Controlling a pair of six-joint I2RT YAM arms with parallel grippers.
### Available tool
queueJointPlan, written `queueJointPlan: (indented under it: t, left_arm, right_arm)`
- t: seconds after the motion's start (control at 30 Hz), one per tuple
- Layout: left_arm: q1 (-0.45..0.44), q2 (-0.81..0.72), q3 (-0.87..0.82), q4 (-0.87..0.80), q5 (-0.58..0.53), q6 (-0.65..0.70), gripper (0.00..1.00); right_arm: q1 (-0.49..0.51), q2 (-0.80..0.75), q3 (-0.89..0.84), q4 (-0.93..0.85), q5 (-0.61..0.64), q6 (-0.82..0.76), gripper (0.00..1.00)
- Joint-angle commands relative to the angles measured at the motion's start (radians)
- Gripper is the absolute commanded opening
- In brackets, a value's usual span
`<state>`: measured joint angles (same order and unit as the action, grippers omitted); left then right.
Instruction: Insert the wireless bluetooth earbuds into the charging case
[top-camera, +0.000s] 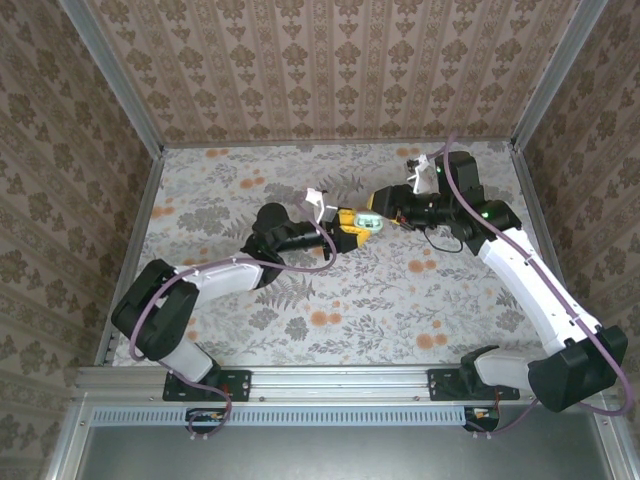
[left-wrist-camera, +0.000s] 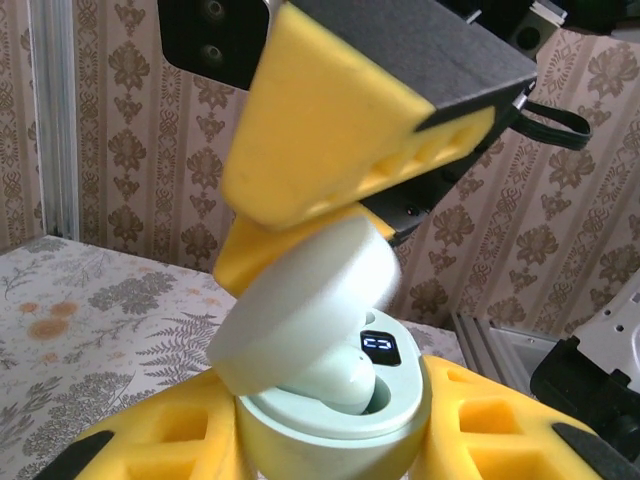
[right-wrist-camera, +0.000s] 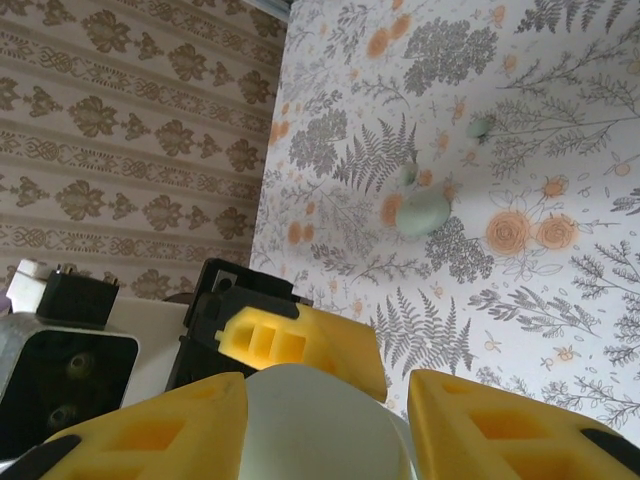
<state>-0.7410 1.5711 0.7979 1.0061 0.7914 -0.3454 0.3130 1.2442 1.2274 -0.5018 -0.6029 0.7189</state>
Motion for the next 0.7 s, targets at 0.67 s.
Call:
queueJointPlan:
  t: [0.67]
  left_arm:
    - [-0.008, 0.032, 0.076, 0.062, -0.015, -0.047, 0.0]
  right_arm:
    - [-0.024, -0.072, -0.207, 0.345, -0.163, 0.319, 0.53]
